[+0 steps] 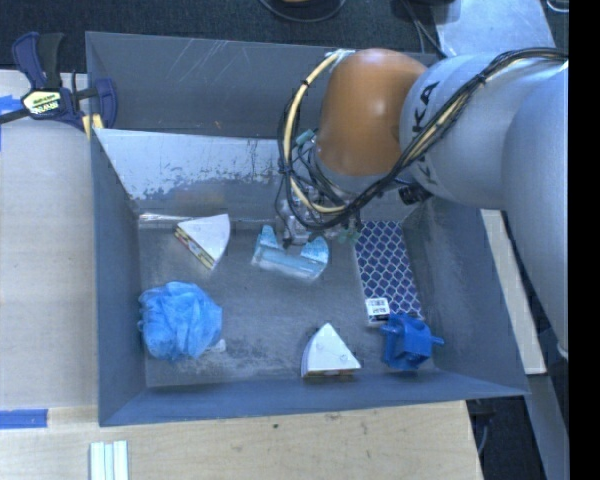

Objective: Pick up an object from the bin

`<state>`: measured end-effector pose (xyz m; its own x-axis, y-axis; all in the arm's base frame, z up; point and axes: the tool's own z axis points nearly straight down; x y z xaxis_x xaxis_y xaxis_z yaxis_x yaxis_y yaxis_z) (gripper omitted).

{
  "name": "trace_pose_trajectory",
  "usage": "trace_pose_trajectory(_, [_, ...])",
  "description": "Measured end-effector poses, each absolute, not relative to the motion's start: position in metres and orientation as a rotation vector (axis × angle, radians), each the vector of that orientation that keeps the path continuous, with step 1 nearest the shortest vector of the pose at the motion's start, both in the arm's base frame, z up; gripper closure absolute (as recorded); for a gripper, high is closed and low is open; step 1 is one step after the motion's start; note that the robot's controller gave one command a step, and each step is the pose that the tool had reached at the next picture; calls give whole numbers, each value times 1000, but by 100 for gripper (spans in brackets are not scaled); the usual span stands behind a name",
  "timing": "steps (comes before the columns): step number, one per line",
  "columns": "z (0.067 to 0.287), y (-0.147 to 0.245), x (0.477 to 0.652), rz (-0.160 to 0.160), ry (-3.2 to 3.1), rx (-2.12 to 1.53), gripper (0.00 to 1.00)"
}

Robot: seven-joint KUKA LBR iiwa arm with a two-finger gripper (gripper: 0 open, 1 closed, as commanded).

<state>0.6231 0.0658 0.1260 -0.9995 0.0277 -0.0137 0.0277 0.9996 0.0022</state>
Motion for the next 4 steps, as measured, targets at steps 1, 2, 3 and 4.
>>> trace_pose_trajectory(1, [126,66,623,3,3128,44,0])
trace_pose_trajectory(2, [126,66,623,3,3128,44,0])
trace_pose_trajectory(3, [126,66,623,3,3128,45,0])
trace_pose_trajectory(4, [98,47,627,1,3128,-16,0])
